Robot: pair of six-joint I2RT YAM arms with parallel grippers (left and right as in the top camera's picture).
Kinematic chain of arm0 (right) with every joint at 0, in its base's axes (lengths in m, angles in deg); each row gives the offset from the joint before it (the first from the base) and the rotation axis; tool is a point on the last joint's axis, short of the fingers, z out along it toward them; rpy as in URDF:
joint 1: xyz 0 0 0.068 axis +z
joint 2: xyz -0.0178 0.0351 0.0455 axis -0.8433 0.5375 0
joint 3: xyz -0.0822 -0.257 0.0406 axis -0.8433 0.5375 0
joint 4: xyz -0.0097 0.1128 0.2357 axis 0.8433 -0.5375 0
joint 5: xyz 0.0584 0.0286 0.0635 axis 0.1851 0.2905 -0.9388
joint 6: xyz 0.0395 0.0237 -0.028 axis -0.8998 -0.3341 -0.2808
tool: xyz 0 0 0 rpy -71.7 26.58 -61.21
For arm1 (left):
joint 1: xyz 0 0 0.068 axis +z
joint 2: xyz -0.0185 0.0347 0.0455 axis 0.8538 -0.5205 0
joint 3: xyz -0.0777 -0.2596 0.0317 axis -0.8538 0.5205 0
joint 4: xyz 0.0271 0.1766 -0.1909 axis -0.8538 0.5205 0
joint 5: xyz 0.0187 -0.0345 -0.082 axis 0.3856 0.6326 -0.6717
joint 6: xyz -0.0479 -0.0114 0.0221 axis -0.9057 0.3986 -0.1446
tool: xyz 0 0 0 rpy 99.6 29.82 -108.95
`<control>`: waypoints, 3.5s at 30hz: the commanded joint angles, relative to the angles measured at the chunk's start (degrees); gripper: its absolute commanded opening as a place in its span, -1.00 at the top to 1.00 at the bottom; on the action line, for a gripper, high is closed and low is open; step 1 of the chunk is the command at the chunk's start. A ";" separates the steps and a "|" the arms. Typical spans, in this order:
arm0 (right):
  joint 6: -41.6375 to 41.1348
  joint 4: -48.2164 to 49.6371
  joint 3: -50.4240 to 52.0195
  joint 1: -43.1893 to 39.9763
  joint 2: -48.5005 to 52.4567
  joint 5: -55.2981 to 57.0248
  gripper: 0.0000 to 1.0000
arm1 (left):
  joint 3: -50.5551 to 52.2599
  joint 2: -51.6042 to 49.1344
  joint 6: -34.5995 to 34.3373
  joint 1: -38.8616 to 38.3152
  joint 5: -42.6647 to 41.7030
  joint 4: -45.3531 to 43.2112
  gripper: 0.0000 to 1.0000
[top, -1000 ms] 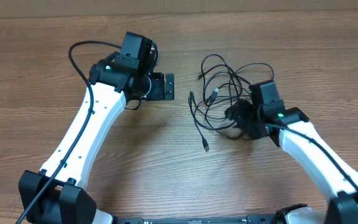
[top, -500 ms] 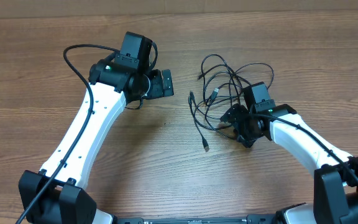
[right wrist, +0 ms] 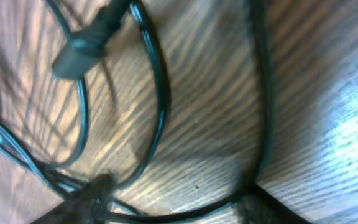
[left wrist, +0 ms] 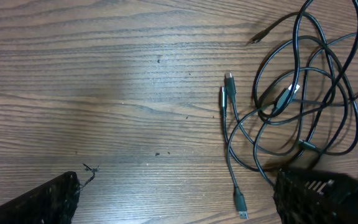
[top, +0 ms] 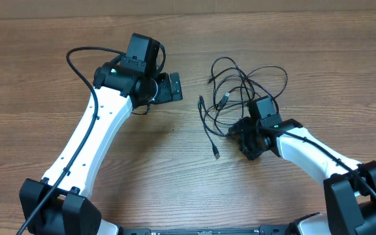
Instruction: Untangle cables
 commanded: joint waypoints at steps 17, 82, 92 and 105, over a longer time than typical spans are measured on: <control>15.80 -4.85 -8.68 0.52 -7.98 4.70 0.93 | -0.17 -0.44 -0.59 0.33 0.85 -0.26 -0.99; 24.65 -18.14 -28.04 0.55 10.34 16.65 -0.93 | -0.17 -0.44 -0.59 0.31 0.85 -0.26 -0.99; 24.65 -15.30 -27.93 0.55 13.18 14.75 -0.74 | -0.17 -0.44 -0.59 0.33 0.83 -0.26 -0.99; 24.63 -10.25 -24.15 0.52 15.17 15.15 -0.47 | -0.17 -0.44 -0.59 0.33 0.85 -0.26 -0.99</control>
